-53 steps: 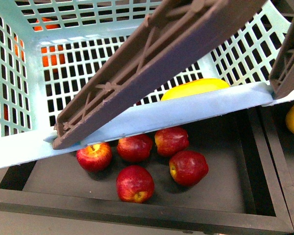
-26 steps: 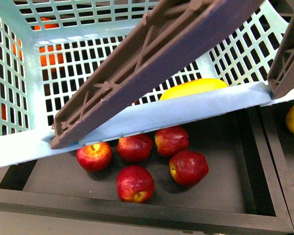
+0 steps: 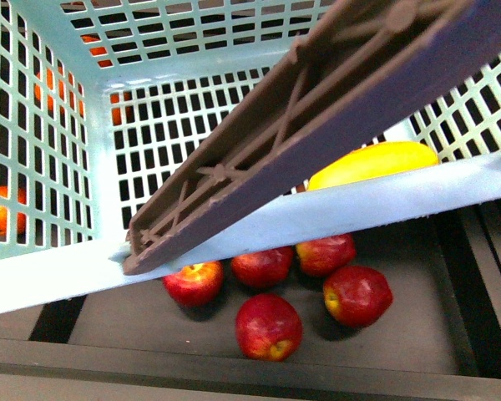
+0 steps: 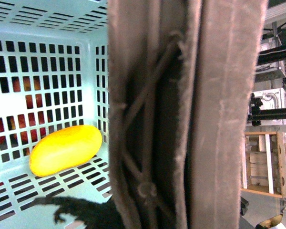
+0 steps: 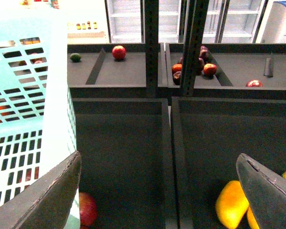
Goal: Pick mango and avocado into basket
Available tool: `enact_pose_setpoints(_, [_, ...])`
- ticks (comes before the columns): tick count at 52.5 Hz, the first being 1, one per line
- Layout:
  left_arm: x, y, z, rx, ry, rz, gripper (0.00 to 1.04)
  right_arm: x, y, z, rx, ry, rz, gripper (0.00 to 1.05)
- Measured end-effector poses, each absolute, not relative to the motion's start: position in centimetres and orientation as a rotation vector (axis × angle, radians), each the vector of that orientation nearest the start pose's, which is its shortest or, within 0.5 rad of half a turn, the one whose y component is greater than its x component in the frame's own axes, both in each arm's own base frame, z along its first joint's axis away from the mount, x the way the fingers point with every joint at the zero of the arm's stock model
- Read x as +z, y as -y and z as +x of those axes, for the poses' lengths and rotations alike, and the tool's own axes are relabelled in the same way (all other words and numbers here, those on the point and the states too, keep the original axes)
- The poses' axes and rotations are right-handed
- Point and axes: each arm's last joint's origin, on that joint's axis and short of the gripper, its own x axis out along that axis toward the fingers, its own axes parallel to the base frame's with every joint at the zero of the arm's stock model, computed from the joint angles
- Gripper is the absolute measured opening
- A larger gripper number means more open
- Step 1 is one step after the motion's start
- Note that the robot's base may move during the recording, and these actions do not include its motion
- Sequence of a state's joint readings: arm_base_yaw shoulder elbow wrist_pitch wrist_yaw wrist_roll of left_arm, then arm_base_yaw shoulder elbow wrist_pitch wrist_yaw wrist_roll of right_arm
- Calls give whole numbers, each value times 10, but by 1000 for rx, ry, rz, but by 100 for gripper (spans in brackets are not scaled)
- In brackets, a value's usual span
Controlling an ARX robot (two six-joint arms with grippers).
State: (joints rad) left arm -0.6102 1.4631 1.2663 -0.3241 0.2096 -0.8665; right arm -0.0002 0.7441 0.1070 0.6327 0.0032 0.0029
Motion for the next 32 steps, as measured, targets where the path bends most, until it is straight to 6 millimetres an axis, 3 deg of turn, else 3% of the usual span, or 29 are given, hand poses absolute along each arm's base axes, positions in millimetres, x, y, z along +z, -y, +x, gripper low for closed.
enact_pose_setpoints(32, [329, 190, 267, -497, -817, -685, 14, 184, 0, 155, -1, -5, 3, 96])
